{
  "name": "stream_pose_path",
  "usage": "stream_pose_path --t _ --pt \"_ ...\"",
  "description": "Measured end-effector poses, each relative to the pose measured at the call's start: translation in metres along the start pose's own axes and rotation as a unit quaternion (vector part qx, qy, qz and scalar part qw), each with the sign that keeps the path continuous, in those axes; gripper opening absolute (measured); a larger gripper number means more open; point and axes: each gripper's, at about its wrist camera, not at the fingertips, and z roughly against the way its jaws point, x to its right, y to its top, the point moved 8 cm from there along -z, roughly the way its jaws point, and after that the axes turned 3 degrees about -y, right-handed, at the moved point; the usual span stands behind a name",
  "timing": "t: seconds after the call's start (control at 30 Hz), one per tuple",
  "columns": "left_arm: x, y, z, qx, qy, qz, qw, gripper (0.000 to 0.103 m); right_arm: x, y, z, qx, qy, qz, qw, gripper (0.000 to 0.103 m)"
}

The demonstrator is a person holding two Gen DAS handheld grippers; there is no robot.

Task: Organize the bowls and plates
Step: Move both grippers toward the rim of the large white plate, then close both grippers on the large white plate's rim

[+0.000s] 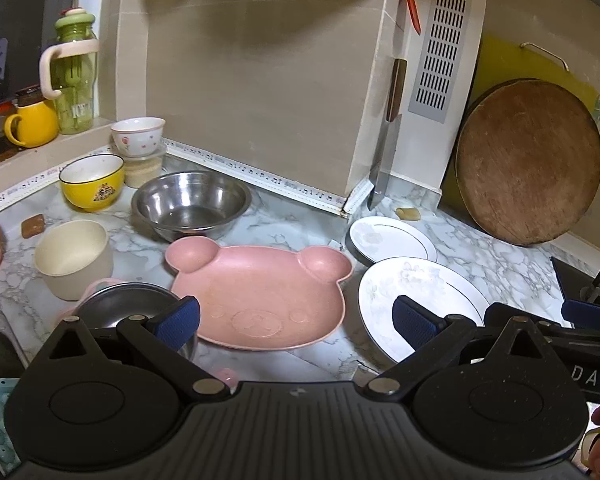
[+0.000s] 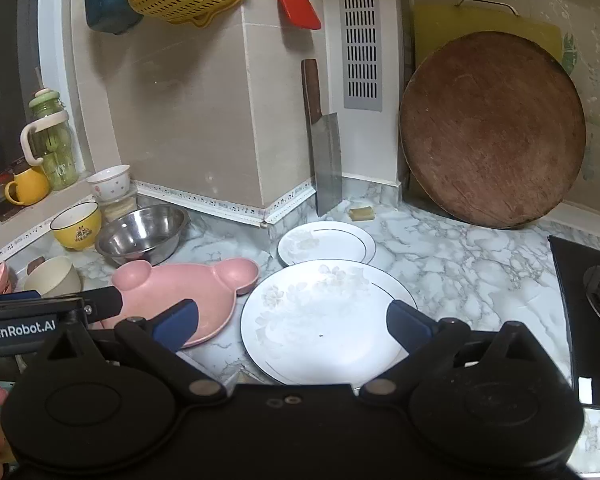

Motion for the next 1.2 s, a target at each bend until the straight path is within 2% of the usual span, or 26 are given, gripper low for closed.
stream_pose_path --t 0.37,0.63,0.83,0.97,1.13,1.2 --pt "0.024 0.002 -0.039 -0.03 0.007 0.011 0.9995 0.103 0.028 0.008 -0.031 -0.014 0.009 0.006 1.0 0.101" --pt "0.043 -0.021 -0.086 -0.094 -0.005 0.032 0.995 0.103 0.064 0.001 -0.066 -0.036 0.006 0.036 0.999 0.102" --pt "0.058 -0.035 -0.121 -0.128 -0.007 0.031 0.9913 0.103 0.102 -0.019 -0.113 -0.096 0.007 0.012 0.995 0.101" --pt "0.063 -0.043 -0.14 -0.15 -0.006 0.04 0.9879 0.102 0.119 -0.029 -0.138 -0.125 0.005 0.008 0.992 0.097" --pt "0.065 -0.051 -0.155 -0.174 -0.013 0.056 0.9832 0.086 0.13 -0.04 -0.161 -0.17 0.024 -0.017 0.985 0.081" --pt "0.065 -0.054 -0.16 -0.185 -0.012 0.063 0.9808 0.071 0.131 -0.042 -0.166 -0.179 0.034 -0.026 0.983 0.078"
